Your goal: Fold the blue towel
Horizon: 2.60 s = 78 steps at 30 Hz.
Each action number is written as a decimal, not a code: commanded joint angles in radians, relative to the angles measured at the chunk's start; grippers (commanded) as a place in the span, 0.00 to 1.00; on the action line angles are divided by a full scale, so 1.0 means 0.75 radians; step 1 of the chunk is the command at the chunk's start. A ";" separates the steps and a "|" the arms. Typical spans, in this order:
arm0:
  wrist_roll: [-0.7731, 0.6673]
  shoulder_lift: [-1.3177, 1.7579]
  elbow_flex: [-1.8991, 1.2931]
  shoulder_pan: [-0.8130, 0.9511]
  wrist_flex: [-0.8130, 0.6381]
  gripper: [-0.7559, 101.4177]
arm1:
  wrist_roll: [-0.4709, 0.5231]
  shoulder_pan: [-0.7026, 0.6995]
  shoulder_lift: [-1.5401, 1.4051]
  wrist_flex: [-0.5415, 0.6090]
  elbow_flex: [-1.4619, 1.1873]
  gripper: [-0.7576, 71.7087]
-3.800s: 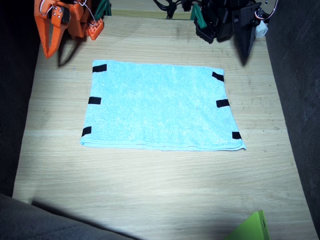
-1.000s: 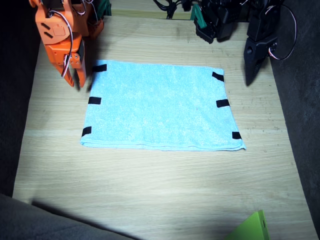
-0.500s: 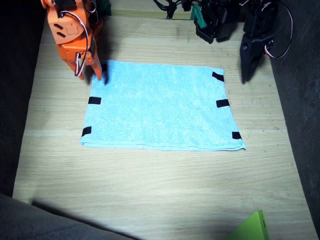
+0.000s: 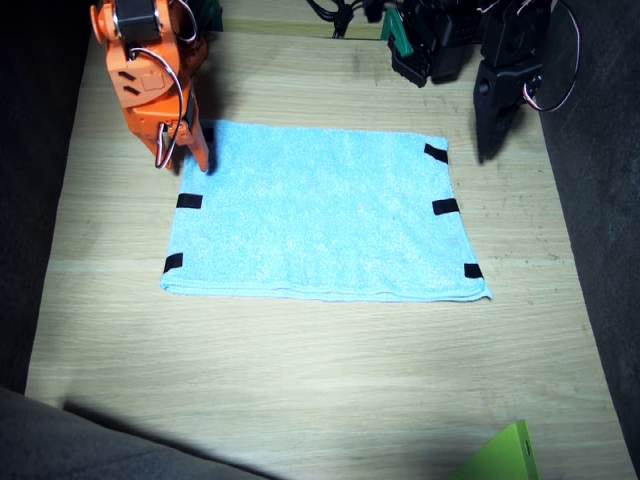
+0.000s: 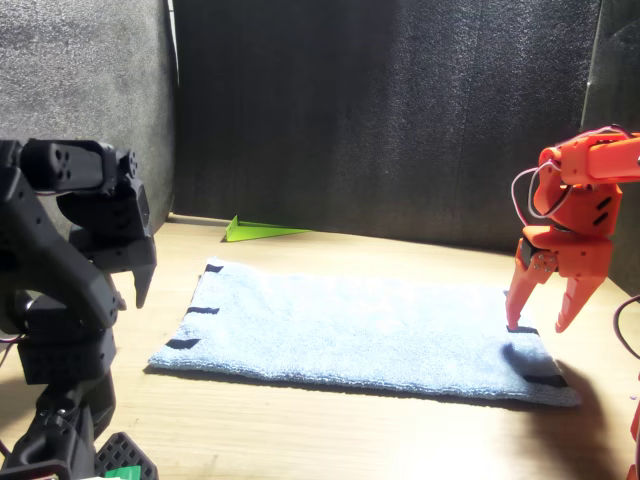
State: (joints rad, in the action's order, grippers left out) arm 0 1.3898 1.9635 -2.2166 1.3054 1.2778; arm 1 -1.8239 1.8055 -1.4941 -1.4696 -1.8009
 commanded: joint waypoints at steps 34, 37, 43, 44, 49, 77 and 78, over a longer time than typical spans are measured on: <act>-0.018 -0.618 0.755 -0.376 0.149 0.21 | -0.006 0.037 0.049 0.029 0.037 0.41; -0.006 -0.567 0.724 -0.362 0.151 0.21 | -0.012 0.027 0.074 0.053 0.022 0.40; 0.010 -0.493 0.685 -0.340 0.162 0.22 | -0.022 0.043 0.151 0.100 -0.010 0.30; 0.012 -0.489 0.679 -0.335 0.162 0.22 | -0.022 0.053 0.168 0.100 -0.010 0.23; 0.016 -0.493 0.650 -0.317 0.149 0.22 | -0.035 0.098 0.209 0.059 0.016 0.01; 0.049 -0.164 0.211 -0.319 -0.037 0.23 | -0.072 0.538 0.644 -0.632 0.972 0.01; 0.049 -0.147 0.192 -0.319 -0.043 0.24 | -0.074 0.540 0.632 -0.632 0.990 0.01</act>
State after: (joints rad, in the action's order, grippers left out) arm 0 1.4082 1.7886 -2.0402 1.0584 1.2517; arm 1 -1.8776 2.1921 -0.9833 -1.9236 -1.1152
